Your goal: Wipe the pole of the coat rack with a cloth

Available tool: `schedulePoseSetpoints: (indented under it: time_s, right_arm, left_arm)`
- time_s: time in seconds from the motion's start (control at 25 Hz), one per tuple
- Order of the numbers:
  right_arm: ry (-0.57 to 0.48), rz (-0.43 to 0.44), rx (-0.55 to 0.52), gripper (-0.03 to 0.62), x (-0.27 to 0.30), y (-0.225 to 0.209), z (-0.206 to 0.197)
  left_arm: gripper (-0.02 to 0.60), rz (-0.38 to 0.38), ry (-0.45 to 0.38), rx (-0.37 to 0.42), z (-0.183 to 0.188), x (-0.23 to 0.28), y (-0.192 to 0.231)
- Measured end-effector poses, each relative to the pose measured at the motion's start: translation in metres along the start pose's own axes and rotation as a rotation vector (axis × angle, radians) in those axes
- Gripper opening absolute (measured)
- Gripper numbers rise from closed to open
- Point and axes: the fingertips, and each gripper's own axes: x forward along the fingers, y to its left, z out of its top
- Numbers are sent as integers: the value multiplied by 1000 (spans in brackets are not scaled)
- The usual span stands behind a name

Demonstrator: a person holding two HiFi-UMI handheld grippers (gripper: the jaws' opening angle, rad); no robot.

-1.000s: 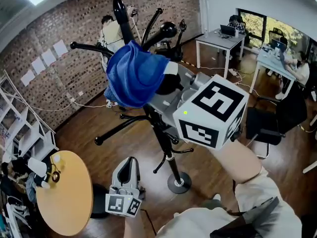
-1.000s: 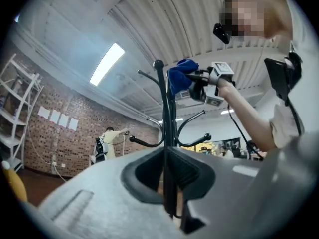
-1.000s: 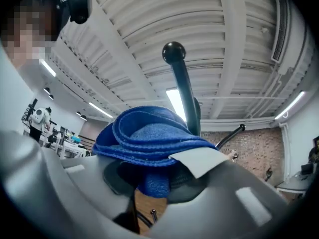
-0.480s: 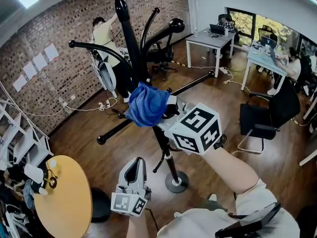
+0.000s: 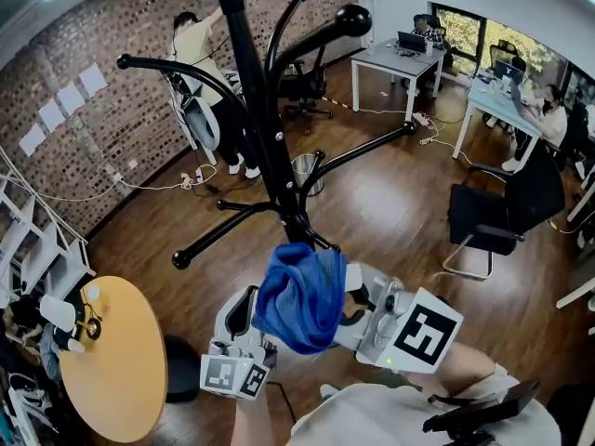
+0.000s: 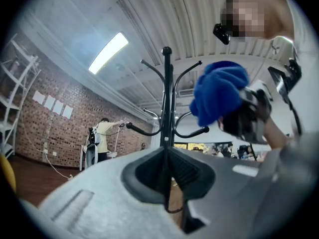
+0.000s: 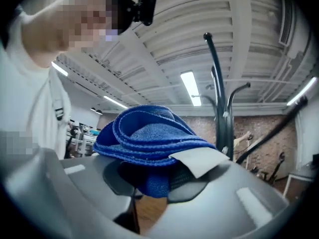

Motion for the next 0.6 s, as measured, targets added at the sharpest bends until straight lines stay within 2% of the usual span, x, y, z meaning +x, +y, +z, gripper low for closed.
schedulePoseSetpoints:
  time_s: [0.08, 0.12, 0.2, 0.32, 0.48, 0.6]
  right_arm:
    - [131, 38, 97, 102, -7, 28, -76]
    - [176, 19, 133, 101, -9, 32, -109]
    - [222, -58, 130, 101, -7, 23, -150]
    - [212, -166, 80, 102, 11, -18, -153]
    - [152, -217, 59, 103, 48, -70, -128]
    - [168, -253, -2, 103, 49, -78, -129]
  left_arm:
    - [20, 9, 1, 3, -1, 1, 4]
    - [20, 8, 4, 5, -2, 2, 5]
    - [20, -3, 16, 5, -5, 5, 5]
    - [20, -4, 18, 2, -4, 9, 12]
    - [18, 3, -3, 6, 9, 11, 20]
    - [18, -5, -12, 4, 8, -2, 10]
